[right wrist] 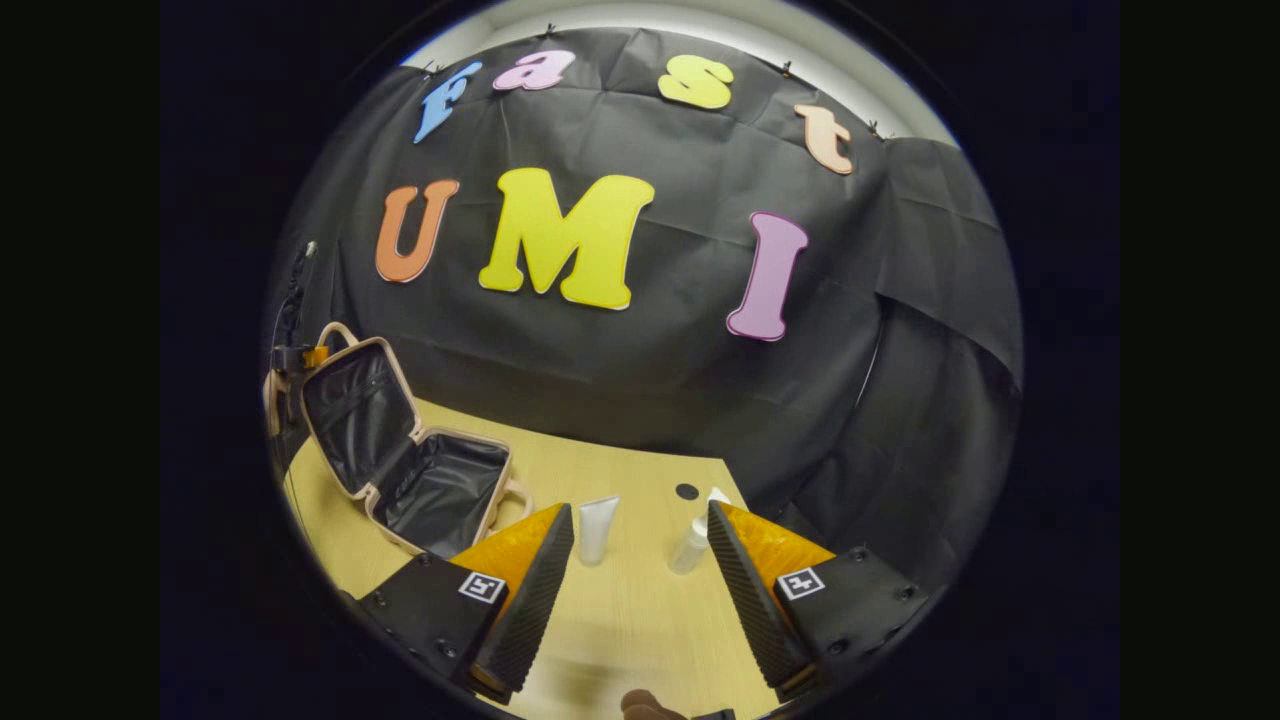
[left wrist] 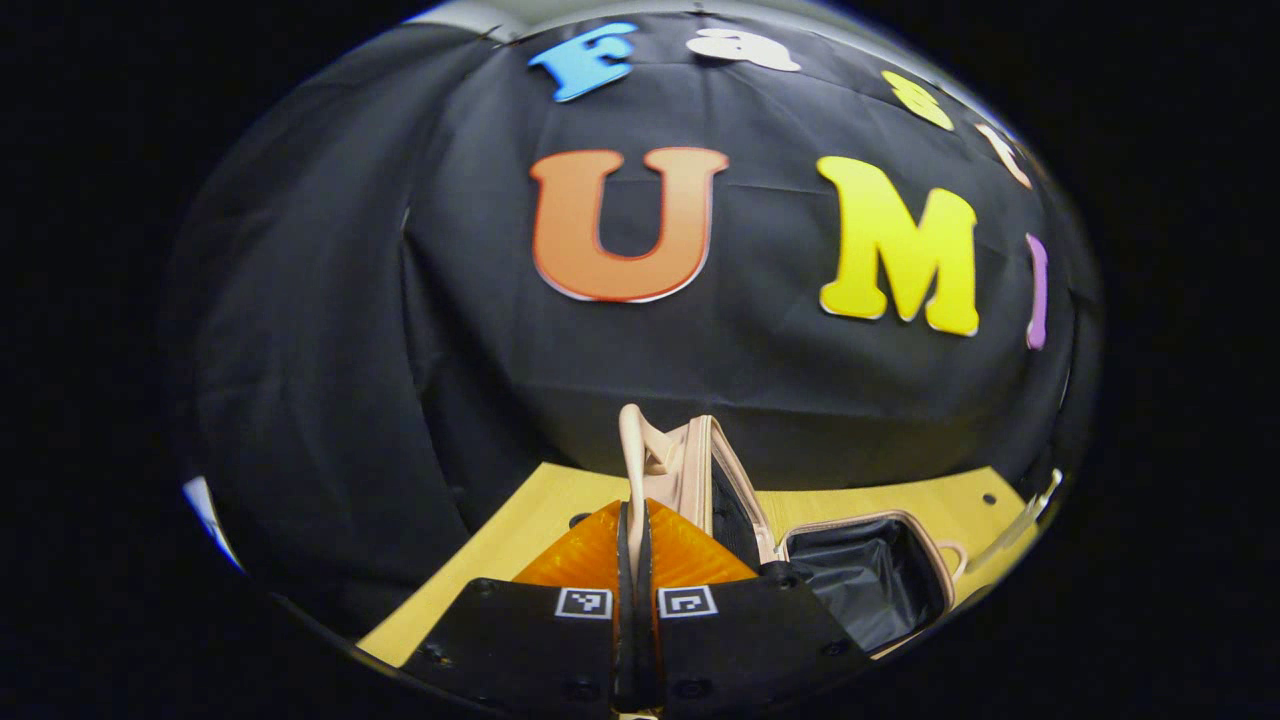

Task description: First open the suitcase, pack the skin care products into it, and then close the suitcase.

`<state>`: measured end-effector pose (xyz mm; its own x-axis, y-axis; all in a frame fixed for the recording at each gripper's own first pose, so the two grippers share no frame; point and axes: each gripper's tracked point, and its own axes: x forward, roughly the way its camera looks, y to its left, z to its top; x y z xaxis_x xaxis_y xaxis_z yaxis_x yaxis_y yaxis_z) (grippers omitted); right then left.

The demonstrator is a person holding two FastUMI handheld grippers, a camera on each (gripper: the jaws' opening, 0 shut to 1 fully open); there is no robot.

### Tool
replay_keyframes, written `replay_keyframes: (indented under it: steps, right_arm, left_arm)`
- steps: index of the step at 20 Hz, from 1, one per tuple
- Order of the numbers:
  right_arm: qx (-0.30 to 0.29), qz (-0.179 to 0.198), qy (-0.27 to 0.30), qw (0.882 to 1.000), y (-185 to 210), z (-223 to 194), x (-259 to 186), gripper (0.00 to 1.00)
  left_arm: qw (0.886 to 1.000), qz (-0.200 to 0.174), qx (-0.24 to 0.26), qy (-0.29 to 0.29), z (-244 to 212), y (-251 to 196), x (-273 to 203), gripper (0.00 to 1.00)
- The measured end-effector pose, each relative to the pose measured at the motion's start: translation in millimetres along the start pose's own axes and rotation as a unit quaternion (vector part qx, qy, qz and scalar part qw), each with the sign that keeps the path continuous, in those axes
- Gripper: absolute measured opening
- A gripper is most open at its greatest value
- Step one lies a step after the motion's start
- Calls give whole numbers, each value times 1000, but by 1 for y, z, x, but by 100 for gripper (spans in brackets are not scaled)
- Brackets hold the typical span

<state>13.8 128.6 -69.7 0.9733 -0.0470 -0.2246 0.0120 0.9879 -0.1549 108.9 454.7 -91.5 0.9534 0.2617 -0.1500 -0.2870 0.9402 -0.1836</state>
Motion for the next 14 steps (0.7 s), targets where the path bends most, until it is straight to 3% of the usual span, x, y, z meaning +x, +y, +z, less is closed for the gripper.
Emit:
replay_keyframes:
  steps: [3, 9, 12, 14]
  right_arm:
    - [-15, 6, 11, 1000, 10, -4, -1, 80]
    - [-39, 20, 26, 999, 31, -16, -7, 80]
    - [-41, 28, 32, 998, 40, -20, -11, 80]
    - [-39, 33, 34, 998, 45, -20, -14, 80]
  left_arm:
    - [994, -5, -102, 32, -28, 29, 18, 3]
    - [971, -5, -220, 96, -94, 68, 49, 3]
    - [953, 0, -277, 120, -119, 81, 55, 3]
    - [932, -1, -339, 129, -131, 91, 58, 3]
